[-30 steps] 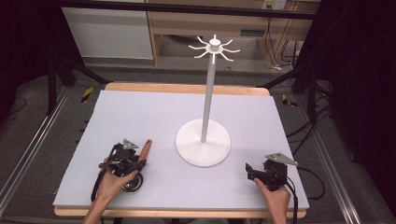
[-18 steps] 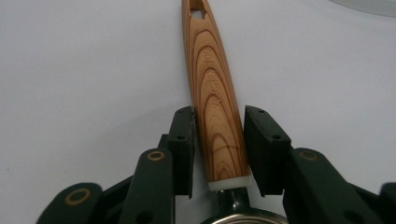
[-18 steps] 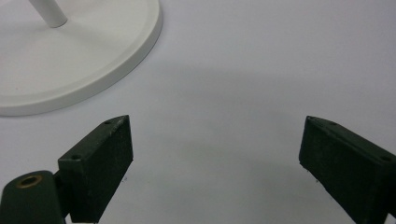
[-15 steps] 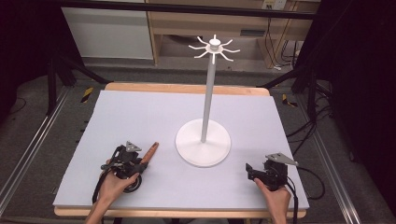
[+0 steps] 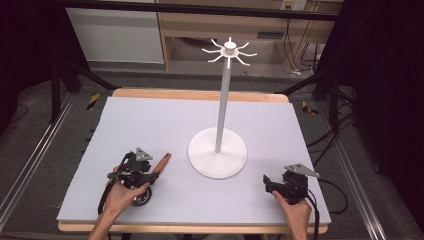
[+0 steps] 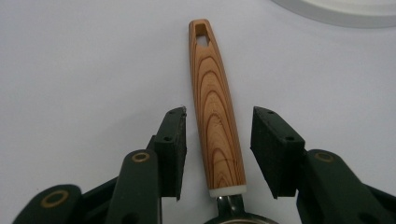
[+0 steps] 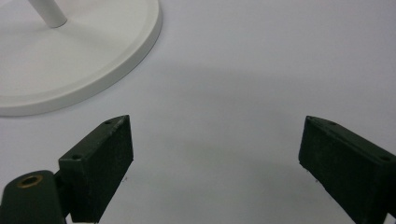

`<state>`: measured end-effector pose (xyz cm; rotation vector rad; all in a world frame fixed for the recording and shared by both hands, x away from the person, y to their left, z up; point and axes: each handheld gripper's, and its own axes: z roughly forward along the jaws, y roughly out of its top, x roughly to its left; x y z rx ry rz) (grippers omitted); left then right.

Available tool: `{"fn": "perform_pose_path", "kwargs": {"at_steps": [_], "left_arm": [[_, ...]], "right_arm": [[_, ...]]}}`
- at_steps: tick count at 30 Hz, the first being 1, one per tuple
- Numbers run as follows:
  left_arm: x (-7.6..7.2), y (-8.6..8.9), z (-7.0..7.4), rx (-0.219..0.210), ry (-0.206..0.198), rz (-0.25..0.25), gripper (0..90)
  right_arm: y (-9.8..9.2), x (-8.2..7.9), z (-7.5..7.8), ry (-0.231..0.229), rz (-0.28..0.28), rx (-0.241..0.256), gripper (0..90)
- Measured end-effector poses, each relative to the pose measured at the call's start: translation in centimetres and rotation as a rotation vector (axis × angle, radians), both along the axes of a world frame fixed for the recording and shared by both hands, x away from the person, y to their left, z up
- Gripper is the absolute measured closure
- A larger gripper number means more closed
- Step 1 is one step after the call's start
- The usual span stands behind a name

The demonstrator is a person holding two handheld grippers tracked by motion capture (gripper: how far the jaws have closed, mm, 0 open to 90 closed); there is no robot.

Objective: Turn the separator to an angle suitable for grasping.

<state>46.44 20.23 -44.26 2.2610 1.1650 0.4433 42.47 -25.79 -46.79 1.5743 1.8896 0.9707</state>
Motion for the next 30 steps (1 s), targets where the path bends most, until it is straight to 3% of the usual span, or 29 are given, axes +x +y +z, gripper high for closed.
{"fn": "perform_pose_path", "kwargs": {"at_steps": [16,30], "left_arm": [[2.3,-1.2,-0.9,0.048,0.072,-0.02,58.9],[2.5,-1.2,-1.5,0.053,0.108,-0.012,62.2]], "right_arm": [[-0.2,0.0,-0.1,0.011,0.003,0.004,10.5],[-0.1,0.1,-0.1,0.019,0.005,0.0,10.6]]}}
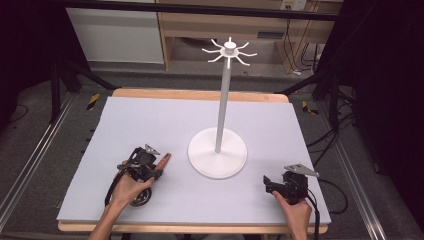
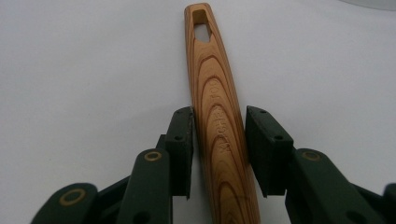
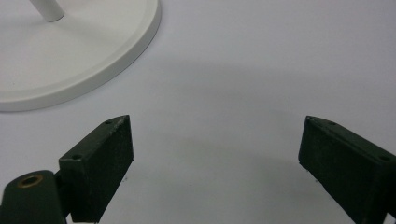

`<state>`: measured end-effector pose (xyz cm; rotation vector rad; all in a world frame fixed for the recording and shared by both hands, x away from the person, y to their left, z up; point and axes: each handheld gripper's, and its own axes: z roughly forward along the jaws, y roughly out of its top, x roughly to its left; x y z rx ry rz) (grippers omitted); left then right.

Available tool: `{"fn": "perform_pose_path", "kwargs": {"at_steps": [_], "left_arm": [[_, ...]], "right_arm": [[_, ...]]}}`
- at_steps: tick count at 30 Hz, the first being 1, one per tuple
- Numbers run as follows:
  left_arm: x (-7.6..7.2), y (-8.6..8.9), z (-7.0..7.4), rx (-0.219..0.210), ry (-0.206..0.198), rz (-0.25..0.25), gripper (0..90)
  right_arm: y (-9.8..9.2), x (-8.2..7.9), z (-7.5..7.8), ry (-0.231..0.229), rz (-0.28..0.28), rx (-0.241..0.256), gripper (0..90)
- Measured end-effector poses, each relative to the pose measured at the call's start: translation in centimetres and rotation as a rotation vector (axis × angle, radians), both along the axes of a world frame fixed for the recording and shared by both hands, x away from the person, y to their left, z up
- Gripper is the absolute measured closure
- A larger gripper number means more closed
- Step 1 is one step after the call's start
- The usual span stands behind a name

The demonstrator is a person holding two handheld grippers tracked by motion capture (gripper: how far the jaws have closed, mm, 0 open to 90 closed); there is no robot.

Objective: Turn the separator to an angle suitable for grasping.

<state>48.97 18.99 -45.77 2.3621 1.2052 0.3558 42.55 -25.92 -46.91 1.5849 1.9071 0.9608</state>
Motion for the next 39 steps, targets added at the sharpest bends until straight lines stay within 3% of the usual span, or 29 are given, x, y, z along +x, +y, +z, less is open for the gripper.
{"fn": "perform_pose_path", "kwargs": {"at_steps": [13,19,24,35,38,39], "left_arm": [[0.1,-0.3,0.1,0.015,0.015,0.025,62.6],[0.4,-0.7,0.3,0.034,0.046,0.044,64.7],[0.6,-0.4,0.4,0.022,0.055,0.037,66.9],[0.5,-0.1,0.4,0.008,0.045,0.022,67.8],[0.2,0.2,0.9,0.007,0.012,0.026,69.2],[0.1,0.3,1.1,0.003,0.02,0.023,70.1]], "right_arm": [[-0.1,0.0,0.0,0.001,0.0,0.002,10.6],[-0.1,0.1,0.0,0.009,-0.001,0.0,10.6],[-0.2,0.1,0.0,0.004,-0.001,-0.001,10.7],[-0.1,0.2,-0.1,0.009,0.006,-0.003,10.7],[-0.1,0.2,0.0,0.01,0.005,-0.004,10.7],[-0.1,0.2,0.0,0.01,0.005,-0.004,10.7]]}}
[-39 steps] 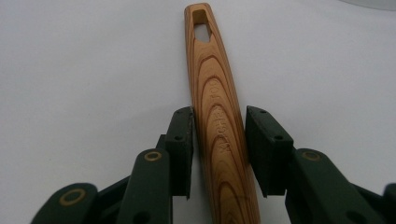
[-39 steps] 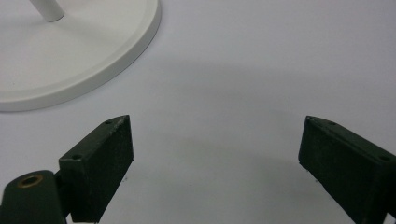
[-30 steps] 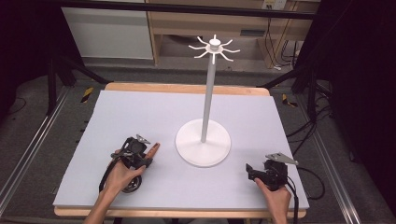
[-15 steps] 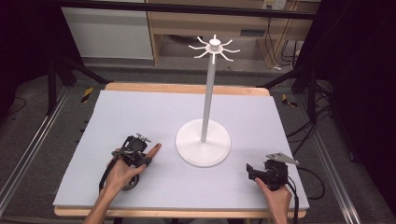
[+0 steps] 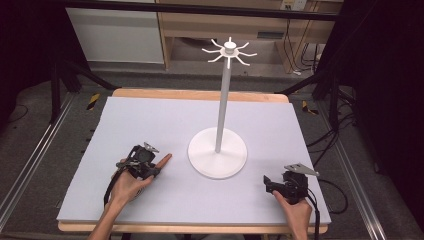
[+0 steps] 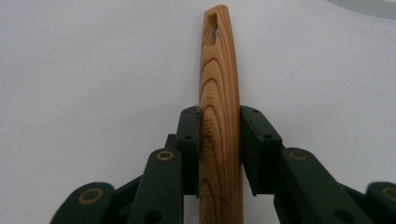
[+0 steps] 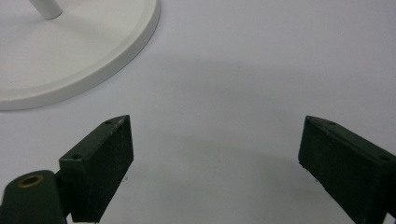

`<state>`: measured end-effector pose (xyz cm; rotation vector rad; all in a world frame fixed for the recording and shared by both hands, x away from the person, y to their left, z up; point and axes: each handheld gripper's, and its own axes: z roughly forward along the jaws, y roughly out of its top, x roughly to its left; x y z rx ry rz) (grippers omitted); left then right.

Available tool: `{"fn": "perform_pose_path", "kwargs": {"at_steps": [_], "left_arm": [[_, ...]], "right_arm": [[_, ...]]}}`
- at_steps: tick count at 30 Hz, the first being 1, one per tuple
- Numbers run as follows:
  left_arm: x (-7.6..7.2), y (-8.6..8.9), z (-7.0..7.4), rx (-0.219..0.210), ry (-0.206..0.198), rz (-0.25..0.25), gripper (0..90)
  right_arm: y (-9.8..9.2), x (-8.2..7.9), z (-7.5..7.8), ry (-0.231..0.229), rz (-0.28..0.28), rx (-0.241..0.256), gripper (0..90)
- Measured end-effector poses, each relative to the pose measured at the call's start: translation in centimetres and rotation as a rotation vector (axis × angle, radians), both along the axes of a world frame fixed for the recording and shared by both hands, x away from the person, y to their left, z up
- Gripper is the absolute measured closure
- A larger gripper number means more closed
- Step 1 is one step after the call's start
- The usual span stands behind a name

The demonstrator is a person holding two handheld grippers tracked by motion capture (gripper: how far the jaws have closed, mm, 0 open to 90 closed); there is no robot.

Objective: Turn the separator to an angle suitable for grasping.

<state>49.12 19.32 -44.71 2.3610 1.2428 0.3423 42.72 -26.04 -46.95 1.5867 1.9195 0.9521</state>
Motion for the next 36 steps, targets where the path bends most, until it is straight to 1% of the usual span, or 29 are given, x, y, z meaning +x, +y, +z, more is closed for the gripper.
{"fn": "perform_pose_path", "kwargs": {"at_steps": [1,2,8,10,12,15,16,19,20,22,23,25,27,30,31,33,36], "left_arm": [[0.0,0.1,0.0,-0.003,0.016,-0.011,70.0],[0.0,0.1,0.0,-0.006,0.021,-0.014,70.0],[0.0,0.1,-0.2,-0.013,0.013,-0.016,69.5],[0.1,-0.2,-0.4,0.0,0.006,-0.025,69.2],[0.1,-0.3,-0.5,0.005,0.009,-0.029,68.5],[0.3,-0.5,-0.8,0.008,0.01,-0.033,64.6],[0.4,-0.5,-0.7,0.004,0.014,-0.037,62.9],[0.7,-0.7,-0.4,-0.001,0.002,-0.041,60.3],[0.8,-0.7,-0.4,-0.009,0.005,-0.039,60.0],[1.0,-0.9,-0.5,-0.005,0.018,-0.043,59.6],[1.2,-1.0,-0.7,0.005,0.028,-0.049,60.1],[1.4,-1.0,-0.7,0.003,0.03,-0.046,61.9],[1.7,-1.0,-0.6,0.004,0.046,-0.048,62.9],[1.9,-1.4,-0.5,0.034,0.067,-0.057,62.9],[2.0,-1.5,-0.5,0.041,0.073,-0.053,62.7],[2.2,-1.8,-0.4,0.067,0.09,-0.048,62.6],[2.2,-2.0,-0.4,0.065,0.097,-0.022,63.1]], "right_arm": [[0.0,0.0,0.0,0.0,0.0,0.0,10.7],[0.0,0.0,0.0,0.001,0.0,0.0,10.7],[0.0,0.0,0.0,0.004,0.0,0.001,10.7],[0.0,0.0,0.0,0.004,0.0,0.0,10.7],[0.0,0.0,0.0,0.005,-0.001,0.001,10.7],[0.0,0.0,0.0,0.004,-0.004,0.005,10.7],[-0.1,0.0,0.0,0.002,-0.004,0.004,10.7],[0.0,0.0,0.0,0.006,-0.011,0.014,10.7],[-0.1,0.1,0.0,0.003,-0.004,0.011,10.7],[-0.1,0.1,0.0,0.004,-0.004,0.01,10.7],[-0.1,0.1,0.0,0.005,-0.004,0.011,10.7],[-0.1,0.1,0.0,0.003,-0.004,0.01,10.7],[-0.1,0.0,0.0,0.006,-0.005,0.011,10.8],[-0.1,0.1,0.0,0.01,-0.005,0.014,10.8],[-0.1,0.1,0.0,0.009,-0.003,0.014,10.8],[-0.1,0.1,0.0,0.01,-0.001,0.012,10.8],[0.0,0.1,0.0,0.009,-0.003,0.017,10.9]]}}
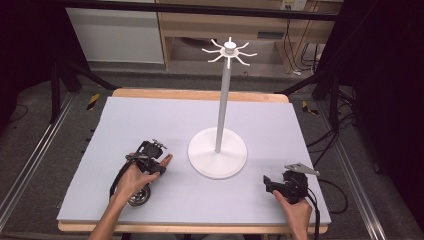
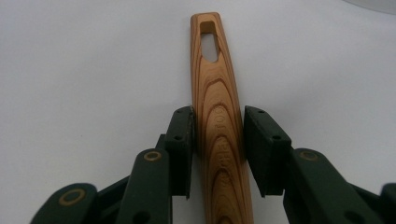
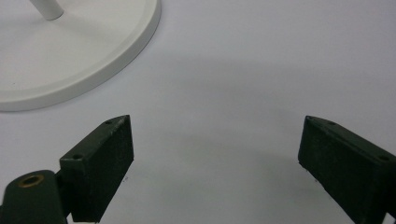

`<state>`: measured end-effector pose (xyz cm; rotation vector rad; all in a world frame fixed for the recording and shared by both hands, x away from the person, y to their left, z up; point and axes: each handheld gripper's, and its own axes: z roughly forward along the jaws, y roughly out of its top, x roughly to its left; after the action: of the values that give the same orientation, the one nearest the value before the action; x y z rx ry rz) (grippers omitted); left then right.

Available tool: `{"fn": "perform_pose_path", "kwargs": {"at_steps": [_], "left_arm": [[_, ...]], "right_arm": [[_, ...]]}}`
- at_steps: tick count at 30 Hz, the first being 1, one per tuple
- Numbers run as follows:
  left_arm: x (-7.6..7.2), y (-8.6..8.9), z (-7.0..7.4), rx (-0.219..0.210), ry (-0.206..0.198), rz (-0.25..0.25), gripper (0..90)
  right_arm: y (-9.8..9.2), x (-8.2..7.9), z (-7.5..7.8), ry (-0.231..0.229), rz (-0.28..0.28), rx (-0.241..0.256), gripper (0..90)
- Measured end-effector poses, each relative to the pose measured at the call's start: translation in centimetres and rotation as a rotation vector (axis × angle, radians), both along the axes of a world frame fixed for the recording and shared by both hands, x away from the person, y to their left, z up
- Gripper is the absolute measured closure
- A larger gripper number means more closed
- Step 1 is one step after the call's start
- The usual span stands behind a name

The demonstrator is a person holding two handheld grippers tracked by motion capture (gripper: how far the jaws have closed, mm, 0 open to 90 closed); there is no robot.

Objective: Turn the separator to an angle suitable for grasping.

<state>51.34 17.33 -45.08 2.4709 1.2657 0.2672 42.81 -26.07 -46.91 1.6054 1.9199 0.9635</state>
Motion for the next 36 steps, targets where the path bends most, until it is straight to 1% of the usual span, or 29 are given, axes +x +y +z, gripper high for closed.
{"fn": "perform_pose_path", "kwargs": {"at_steps": [1,2,5,7,10,12,15,17,19,24,26,28,31,36], "left_arm": [[0.0,0.1,0.0,0.003,0.004,-0.001,63.5],[0.0,0.1,0.0,-0.002,0.005,0.004,63.9],[0.0,0.2,0.0,-0.018,0.003,0.018,65.0],[0.0,0.1,0.0,-0.004,-0.002,0.015,66.6],[0.1,0.0,0.1,0.005,0.008,0.016,67.2],[0.1,0.0,0.1,0.006,0.008,0.016,67.3],[-0.1,0.1,0.0,-0.013,-0.006,0.026,67.4],[-0.1,0.4,0.0,-0.017,-0.009,0.016,67.4],[-0.2,0.4,-0.1,-0.036,-0.017,0.027,67.4],[-0.3,0.6,-0.1,-0.046,-0.024,0.014,67.4],[-0.3,0.8,0.2,-0.063,-0.025,0.005,67.4],[-0.5,1.1,0.5,-0.078,-0.037,0.008,67.5],[-0.8,1.3,0.9,-0.078,-0.05,0.003,67.5],[-1.3,1.6,1.6,-0.095,-0.079,0.003,67.5]], "right_arm": [[0.0,0.0,0.0,0.002,-0.004,0.005,10.8],[-0.1,0.0,0.0,-0.002,0.005,-0.005,10.8],[0.0,0.0,0.0,0.004,0.004,-0.003,10.8],[0.0,0.1,-0.1,0.005,0.004,-0.003,10.8],[0.0,0.1,-0.1,0.007,0.007,-0.006,10.8],[0.1,0.1,-0.1,0.013,0.001,0.003,10.8],[0.0,0.1,-0.1,0.006,0.006,-0.004,10.8],[0.0,0.1,-0.1,0.007,0.007,-0.005,10.9],[-0.1,0.1,-0.1,0.007,0.005,-0.006,10.8],[-0.1,0.1,-0.1,0.011,0.002,-0.003,10.9],[-0.1,0.1,0.0,0.011,0.002,-0.002,10.9],[-0.1,0.1,0.0,0.009,0.003,-0.005,10.9],[-0.1,0.1,0.0,0.01,0.003,-0.003,10.9],[-0.1,0.1,0.0,0.01,0.004,-0.004,10.9]]}}
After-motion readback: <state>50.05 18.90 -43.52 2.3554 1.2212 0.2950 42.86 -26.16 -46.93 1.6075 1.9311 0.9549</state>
